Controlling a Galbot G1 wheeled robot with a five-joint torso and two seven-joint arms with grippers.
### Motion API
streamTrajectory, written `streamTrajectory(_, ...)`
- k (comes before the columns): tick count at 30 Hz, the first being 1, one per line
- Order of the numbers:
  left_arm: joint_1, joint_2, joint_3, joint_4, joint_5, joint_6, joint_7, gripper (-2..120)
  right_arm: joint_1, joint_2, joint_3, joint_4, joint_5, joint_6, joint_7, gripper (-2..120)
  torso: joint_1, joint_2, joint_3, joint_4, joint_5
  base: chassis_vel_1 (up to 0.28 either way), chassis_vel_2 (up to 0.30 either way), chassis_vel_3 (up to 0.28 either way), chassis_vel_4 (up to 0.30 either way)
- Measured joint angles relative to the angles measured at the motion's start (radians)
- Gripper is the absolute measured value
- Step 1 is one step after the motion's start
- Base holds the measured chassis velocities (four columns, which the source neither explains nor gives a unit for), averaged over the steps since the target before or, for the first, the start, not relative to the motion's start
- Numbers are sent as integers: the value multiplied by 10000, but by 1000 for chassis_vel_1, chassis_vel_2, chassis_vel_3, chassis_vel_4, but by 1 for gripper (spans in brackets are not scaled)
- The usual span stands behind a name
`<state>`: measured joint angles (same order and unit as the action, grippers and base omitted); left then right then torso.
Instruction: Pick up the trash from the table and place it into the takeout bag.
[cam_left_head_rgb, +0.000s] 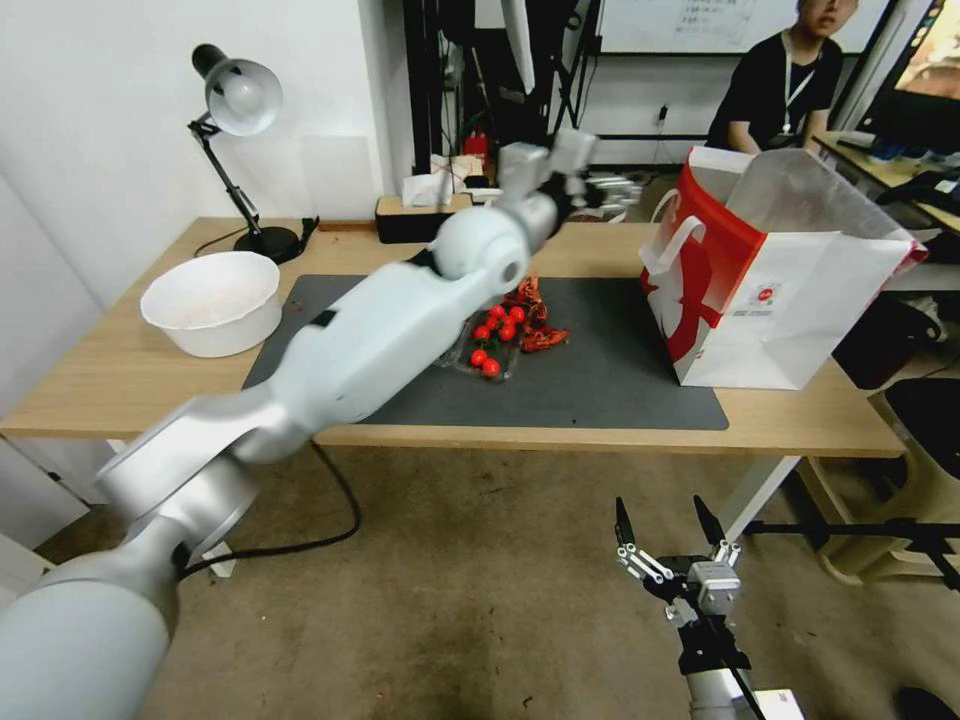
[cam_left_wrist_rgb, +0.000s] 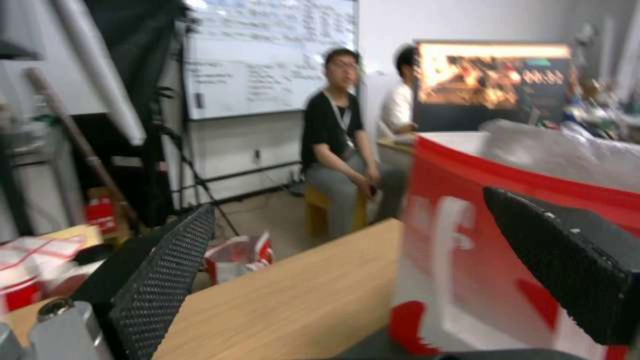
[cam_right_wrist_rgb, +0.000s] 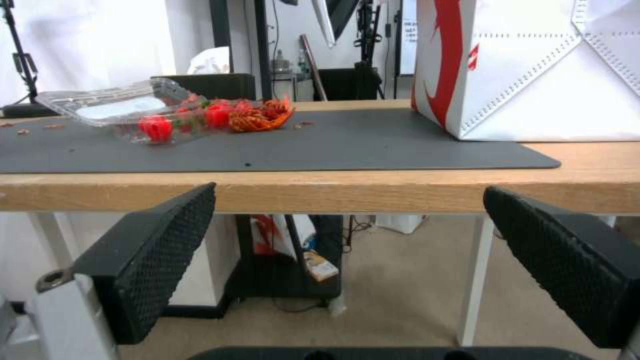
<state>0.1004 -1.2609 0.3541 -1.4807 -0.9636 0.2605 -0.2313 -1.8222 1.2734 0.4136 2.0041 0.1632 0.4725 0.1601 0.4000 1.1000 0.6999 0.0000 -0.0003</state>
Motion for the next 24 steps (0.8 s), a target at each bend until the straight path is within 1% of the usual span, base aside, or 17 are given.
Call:
streamTrajectory(1, 185, 129, -135, -137, 18, -113, -6, 100, -3, 0, -1, 17, 7, -10, 1, 100, 0, 0, 0, 0, 1, 0, 0, 0, 0)
streamTrajectory(3, 1216, 708, -838, -785, 283, -386, -89, 100, -51, 9, -18, 125, 88, -102, 27, 100, 0, 0, 1, 2, -3, 0, 0, 0, 0)
streamTrajectory(4, 1216, 708, -838, -785, 283, -386, -89, 100, -51, 9, -18, 125, 88, -102, 27, 100, 0, 0, 1, 2, -3, 0, 0, 0, 0)
streamTrajectory(6, 2099, 1126, -1396, -1351, 660, -498, -88, 100, -65, 21, -24, 186, 114, -130, 39, 100, -1, 1, 0, 1, 0, 0, 0, 0, 0)
streamTrajectory(7, 2099, 1126, -1396, -1351, 660, -498, -88, 100, -65, 21, -24, 186, 114, -130, 39, 100, -1, 1, 0, 1, 0, 0, 0, 0, 0)
streamTrajectory(8, 2602, 1349, -1712, -1640, 894, -563, 14, 100, -72, 20, -26, 216, 117, -136, 41, 100, 0, 1, 0, -2, 0, 0, 0, 0, 0)
streamTrajectory(9, 3368, 1648, -2201, -2069, 1251, -725, 228, 100, -84, 21, -27, 273, 118, -140, 43, 100, -1, 2, -1, 2, 2, 0, 0, 0, 0)
streamTrajectory(10, 3368, 1648, -2201, -2069, 1251, -725, 228, 100, -84, 21, -27, 273, 118, -140, 43, 100, -1, 2, -1, 2, 2, 0, 0, 0, 0)
streamTrajectory(13, 5008, 2127, -3276, -2839, 2008, -1092, 624, 100, -150, -11, -18, 405, 118, -146, 43, 100, 0, 1, -1, 0, -2, 0, 0, 0, 0)
streamTrajectory(14, 5663, 2267, -3759, -3114, 2435, -1328, 790, 100, -177, -39, -14, 448, 118, -147, 43, 100, -2, 2, -1, 3, 1, 0, 0, 0, 0)
streamTrajectory(15, 5663, 2267, -3759, -3114, 2435, -1328, 790, 100, -177, -39, -14, 448, 118, -147, 43, 100, -2, 2, -1, 3, 1, 0, 0, 0, 0)
streamTrajectory(17, 6891, 2486, -4620, -3687, 3266, -1768, 918, 100, -231, -95, 0, 538, 117, -148, 47, 100, -1, 2, -1, 2, 3, 0, 0, 0, 0)
streamTrajectory(18, 7266, 2520, -4810, -3851, 3502, -1902, 900, 100, -237, -109, 6, 555, 116, -148, 53, 100, -2, 2, -1, 1, 6, 0, 0, 0, 0)
streamTrajectory(19, 7266, 2520, -4810, -3851, 3502, -1902, 900, 100, -237, -109, 6, 555, 116, -148, 53, 100, -2, 2, -1, 1, 6, 0, 0, 0, 0)
streamTrajectory(22, 8947, 2447, -5632, -4367, 4231, -2248, 761, 100, -241, -155, 48, 622, 116, -148, 87, 100, -2, 1, 0, 0, 1, 0, 0, 0, 0)
streamTrajectory(23, 8947, 2447, -5632, -4367, 4231, -2248, 761, 100, -241, -155, 48, 622, 116, -148, 87, 100, -2, 1, 0, 0, 1, 0, 0, 0, 0)
streamTrajectory(24, 9505, 2364, -5918, -4526, 4452, -2311, 724, 100, -238, -172, 52, 649, 116, -148, 96, 100, -2, 2, -1, 1, 3, 0, 0, 0, 0)
